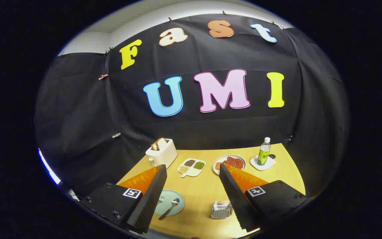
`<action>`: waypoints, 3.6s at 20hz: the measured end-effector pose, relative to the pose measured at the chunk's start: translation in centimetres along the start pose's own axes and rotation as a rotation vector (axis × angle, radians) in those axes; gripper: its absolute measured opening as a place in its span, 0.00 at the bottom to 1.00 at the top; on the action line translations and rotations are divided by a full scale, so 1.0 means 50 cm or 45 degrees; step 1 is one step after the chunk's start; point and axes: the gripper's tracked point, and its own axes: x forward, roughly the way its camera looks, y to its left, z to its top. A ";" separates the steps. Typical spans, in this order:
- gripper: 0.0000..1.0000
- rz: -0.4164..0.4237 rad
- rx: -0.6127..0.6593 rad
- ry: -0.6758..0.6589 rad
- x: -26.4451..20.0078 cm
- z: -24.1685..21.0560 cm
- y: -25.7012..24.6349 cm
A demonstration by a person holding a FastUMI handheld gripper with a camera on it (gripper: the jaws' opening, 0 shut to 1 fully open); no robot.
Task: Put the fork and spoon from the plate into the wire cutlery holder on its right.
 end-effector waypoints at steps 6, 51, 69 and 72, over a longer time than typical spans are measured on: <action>0.99 -0.010 0.014 -0.074 0.003 0.038 0.007; 0.88 -0.148 -0.136 0.870 0.256 -0.689 0.207; 0.26 -0.211 -0.073 1.293 0.295 -0.822 0.200; 0.09 -0.169 0.019 1.333 0.288 -0.816 0.210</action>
